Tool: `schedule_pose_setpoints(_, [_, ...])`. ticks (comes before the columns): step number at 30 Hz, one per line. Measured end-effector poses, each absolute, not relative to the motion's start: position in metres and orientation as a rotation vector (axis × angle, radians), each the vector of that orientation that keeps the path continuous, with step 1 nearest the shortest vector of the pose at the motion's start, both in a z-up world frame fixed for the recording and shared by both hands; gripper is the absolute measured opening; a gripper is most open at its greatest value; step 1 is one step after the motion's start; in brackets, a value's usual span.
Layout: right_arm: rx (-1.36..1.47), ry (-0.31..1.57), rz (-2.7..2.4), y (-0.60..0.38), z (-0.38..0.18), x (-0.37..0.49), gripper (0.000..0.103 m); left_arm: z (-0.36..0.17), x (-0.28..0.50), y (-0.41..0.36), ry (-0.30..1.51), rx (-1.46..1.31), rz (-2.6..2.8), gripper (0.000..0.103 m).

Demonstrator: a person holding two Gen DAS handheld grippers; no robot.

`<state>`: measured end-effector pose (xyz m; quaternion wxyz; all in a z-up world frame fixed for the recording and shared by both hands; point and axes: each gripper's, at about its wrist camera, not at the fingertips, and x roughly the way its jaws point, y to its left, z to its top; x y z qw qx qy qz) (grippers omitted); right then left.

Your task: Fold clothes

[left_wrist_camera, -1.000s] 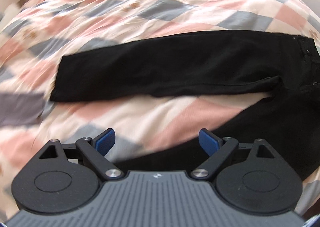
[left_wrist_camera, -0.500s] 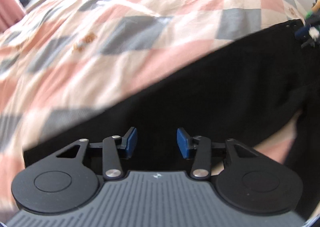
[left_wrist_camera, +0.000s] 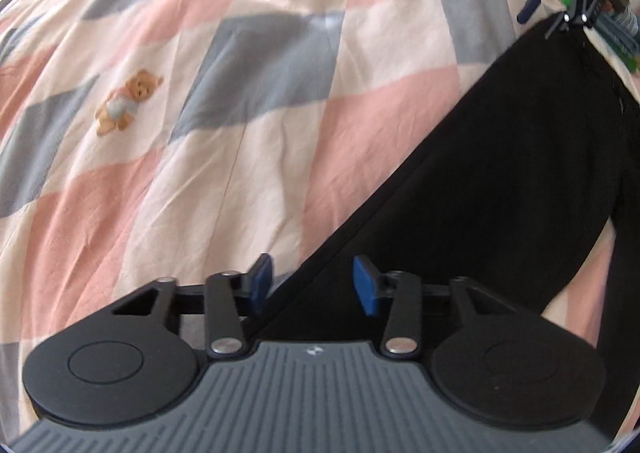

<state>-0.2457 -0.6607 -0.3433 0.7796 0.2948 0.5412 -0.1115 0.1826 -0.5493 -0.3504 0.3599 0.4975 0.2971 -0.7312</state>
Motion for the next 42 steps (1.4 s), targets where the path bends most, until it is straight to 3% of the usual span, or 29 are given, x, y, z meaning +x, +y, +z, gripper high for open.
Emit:
schedule_pose_setpoints(4, [0.667,1.209,-0.21,-0.668,-0.356,-0.246,0.064,-0.366,0.19,-0.557,0.757,1.386,-1.873,0.037])
schedule_pose_setpoints(6, [0.683,1.212,-0.199,-0.67,-0.357,-0.246,0.064,-0.373,0.19,-0.56,0.755,1.443,-1.881,0.047])
schedule_pose_setpoints(11, [0.669,1.248,-0.165,-0.666,-0.359,-0.239,0.064,-0.38,0.192,-0.562,0.795,1.517,-1.894,0.048])
schedule_pose_setpoints(12, [0.657,1.257,-0.171,-0.664,-0.359,-0.238,0.06,-0.382,0.191,-0.56,0.785,1.538,-1.891,0.045])
schedule_pose_setpoints(13, [0.639,1.268,-0.184,-0.662,-0.36,-0.237,0.05,-0.385,0.189,-0.558,0.776,1.555,-1.888,0.04])
schedule_pose_setpoints(14, [0.612,1.285,-0.2,-0.659,-0.359,-0.236,0.032,-0.386,0.187,-0.555,0.768,1.569,-1.891,0.027])
schedule_pose_setpoints(15, [0.583,1.293,-0.211,-0.655,-0.357,-0.237,0.022,-0.387,0.182,-0.55,0.732,1.588,-1.892,0.02])
schedule_pose_setpoints(18, [0.471,1.289,-0.242,-0.636,-0.343,-0.238,0.015,-0.383,0.17,-0.526,0.541,1.64,-1.885,0.007])
schedule_pose_setpoints(25, [0.129,1.213,-0.424,-0.557,-0.28,-0.243,0.011,-0.331,0.167,-0.455,0.283,1.436,-1.777,0.004])
schedule_pose_setpoints(31, [-0.11,1.089,-0.601,-0.441,-0.223,-0.265,0.011,-0.26,0.145,-0.352,0.208,1.207,-1.588,0.006])
schedule_pose_setpoints(36, [-0.177,1.034,-0.671,-0.328,-0.204,-0.297,0.009,-0.225,0.111,-0.244,0.281,1.098,-1.451,0.006])
schedule_pose_setpoints(40, [-0.076,1.088,-0.659,-0.241,-0.244,-0.309,0.008,-0.241,0.074,-0.168,0.431,1.102,-1.376,0.006])
schedule_pose_setpoints(42, [0.006,1.146,-0.65,-0.21,-0.276,-0.317,0.021,-0.268,0.061,-0.138,0.533,1.129,-1.345,0.007])
